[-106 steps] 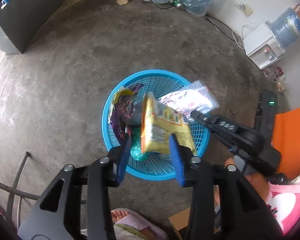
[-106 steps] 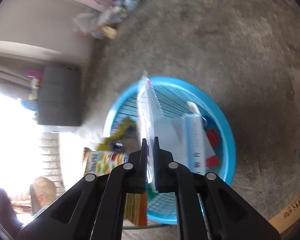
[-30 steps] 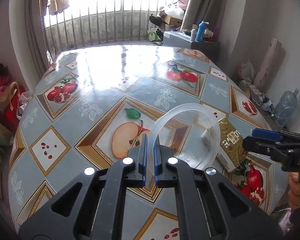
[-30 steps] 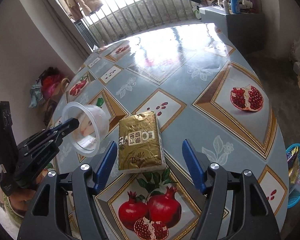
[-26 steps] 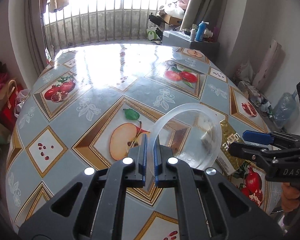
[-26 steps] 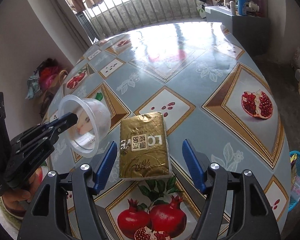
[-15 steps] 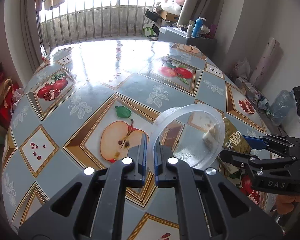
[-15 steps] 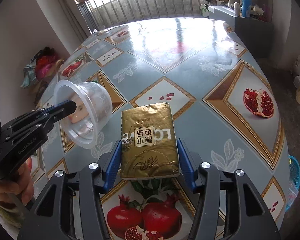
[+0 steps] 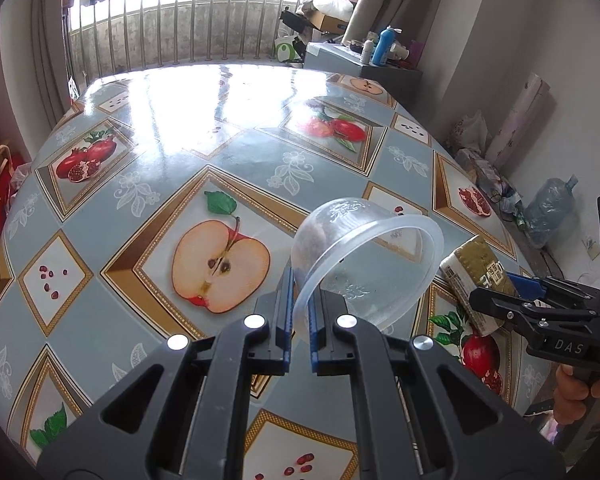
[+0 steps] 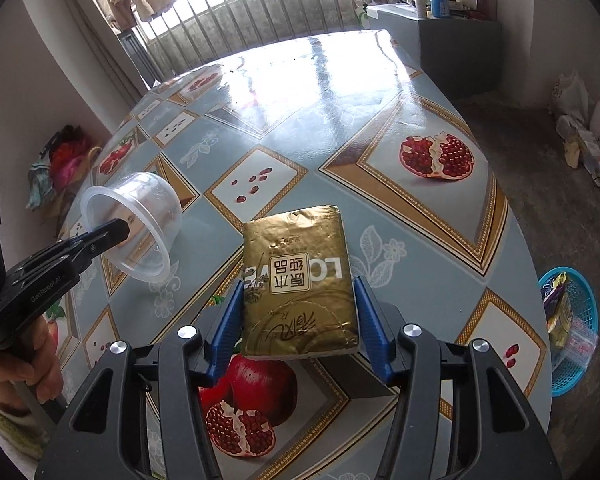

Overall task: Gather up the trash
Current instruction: 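Carry the clear cup and gold packet over the blue wastebasket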

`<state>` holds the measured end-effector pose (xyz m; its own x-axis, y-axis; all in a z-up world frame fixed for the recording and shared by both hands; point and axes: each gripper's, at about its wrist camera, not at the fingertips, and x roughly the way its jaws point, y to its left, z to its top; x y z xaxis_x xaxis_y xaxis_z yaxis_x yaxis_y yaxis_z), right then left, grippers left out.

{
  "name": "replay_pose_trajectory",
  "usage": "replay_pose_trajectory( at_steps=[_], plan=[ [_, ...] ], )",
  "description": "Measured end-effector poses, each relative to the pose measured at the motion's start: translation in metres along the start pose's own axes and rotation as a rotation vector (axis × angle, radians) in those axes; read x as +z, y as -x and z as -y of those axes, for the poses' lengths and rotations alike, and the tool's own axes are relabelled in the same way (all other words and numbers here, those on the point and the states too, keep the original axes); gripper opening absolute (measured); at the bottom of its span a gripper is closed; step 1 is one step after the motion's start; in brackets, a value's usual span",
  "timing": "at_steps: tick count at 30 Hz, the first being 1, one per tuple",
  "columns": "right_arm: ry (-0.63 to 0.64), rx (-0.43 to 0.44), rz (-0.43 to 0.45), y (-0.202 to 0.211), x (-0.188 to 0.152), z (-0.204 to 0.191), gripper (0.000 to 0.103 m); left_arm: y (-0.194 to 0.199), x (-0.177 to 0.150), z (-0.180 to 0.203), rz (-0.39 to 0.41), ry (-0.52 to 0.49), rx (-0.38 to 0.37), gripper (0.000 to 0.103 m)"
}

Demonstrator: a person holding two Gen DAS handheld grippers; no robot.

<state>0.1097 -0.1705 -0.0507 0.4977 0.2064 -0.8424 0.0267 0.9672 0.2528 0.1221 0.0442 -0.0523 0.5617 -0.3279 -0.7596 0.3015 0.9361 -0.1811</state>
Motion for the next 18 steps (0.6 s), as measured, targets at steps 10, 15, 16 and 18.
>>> replay_pose_trajectory(
  at_steps=[10,15,16,18],
  plan=[
    [0.007,-0.009,0.000,-0.001,0.001,-0.002,0.052,0.003,0.002,0.002,0.026,-0.014,-0.005,0.004],
    [-0.010,0.008,0.033,0.012,-0.001,0.000,0.051,0.014,0.004,0.002,0.052,-0.019,0.004,0.004],
    [-0.015,0.011,0.040,0.015,-0.001,0.001,0.051,0.016,0.005,0.002,0.057,-0.019,0.006,0.004],
    [-0.024,0.020,0.055,0.021,0.000,0.003,0.051,0.022,0.005,0.003,0.068,-0.021,0.010,0.004]
  ],
)
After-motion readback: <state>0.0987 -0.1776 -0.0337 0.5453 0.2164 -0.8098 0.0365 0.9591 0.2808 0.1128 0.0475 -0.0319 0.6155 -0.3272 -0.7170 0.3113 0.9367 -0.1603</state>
